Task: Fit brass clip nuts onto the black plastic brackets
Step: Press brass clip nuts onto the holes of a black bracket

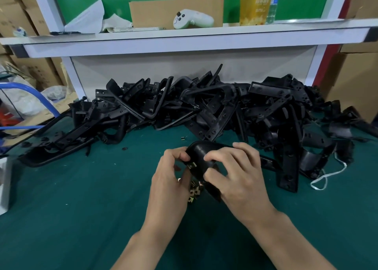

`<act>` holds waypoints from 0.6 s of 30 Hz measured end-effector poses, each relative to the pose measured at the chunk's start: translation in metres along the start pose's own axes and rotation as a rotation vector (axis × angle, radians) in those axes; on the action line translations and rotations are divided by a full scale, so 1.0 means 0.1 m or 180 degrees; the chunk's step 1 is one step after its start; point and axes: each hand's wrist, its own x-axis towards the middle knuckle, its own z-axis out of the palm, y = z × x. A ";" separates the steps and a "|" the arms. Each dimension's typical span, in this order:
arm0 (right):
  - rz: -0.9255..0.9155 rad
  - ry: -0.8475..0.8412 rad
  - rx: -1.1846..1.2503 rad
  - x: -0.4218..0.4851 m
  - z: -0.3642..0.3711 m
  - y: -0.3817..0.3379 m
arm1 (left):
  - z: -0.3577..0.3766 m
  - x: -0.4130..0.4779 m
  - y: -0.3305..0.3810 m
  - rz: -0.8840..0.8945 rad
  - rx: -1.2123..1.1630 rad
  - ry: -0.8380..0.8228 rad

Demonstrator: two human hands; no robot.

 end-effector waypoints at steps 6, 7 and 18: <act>0.0109 -0.0118 0.0139 -0.02 0.00 0.02 | 0.01 0.00 0.01 0.0036 -0.0030 -0.0007; 0.0184 -0.0151 0.0278 -0.01 -0.01 0.03 | 0.01 -0.01 0.01 0.0035 -0.0047 -0.0024; 0.2787 -0.1369 0.1986 -0.07 -0.03 0.10 | 0.04 -0.04 0.10 0.0104 -0.0130 -0.0259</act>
